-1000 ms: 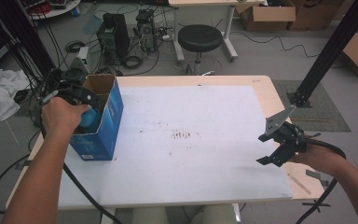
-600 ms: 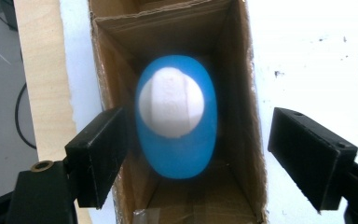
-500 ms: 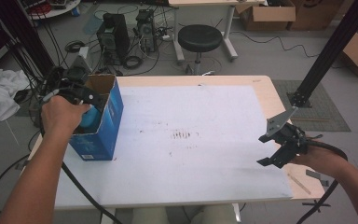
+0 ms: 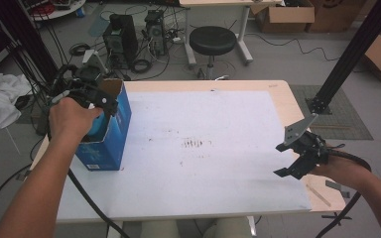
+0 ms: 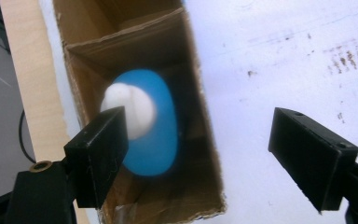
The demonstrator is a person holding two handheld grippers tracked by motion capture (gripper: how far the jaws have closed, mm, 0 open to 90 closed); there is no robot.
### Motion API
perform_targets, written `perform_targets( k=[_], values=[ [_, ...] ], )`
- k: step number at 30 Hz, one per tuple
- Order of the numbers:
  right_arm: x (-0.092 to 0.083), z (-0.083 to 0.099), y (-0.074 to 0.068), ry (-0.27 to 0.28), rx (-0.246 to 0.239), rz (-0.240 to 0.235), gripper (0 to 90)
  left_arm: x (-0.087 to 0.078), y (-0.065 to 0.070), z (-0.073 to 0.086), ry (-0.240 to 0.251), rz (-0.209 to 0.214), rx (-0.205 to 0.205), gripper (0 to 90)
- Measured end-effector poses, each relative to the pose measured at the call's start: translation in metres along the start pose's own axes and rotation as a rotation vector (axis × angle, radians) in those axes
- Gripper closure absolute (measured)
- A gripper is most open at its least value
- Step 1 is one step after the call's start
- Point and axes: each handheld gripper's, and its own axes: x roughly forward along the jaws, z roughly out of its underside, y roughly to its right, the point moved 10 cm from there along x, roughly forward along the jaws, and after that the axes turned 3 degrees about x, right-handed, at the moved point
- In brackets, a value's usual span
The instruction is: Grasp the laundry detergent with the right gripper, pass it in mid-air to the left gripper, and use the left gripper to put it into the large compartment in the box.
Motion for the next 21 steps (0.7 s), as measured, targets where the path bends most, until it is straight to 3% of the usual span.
perform_targets(
  k=[12,21],
  values=[
    [0.000,-0.001,0.000,0.002,0.002,-0.002,18.1,-0.006,0.027,-0.009,0.023,0.022,0.092,20.1],
    [0.002,-0.002,0.001,-0.001,0.002,-0.006,18.1,-0.006,0.053,-0.014,0.035,0.056,0.193,20.8]
  ],
)
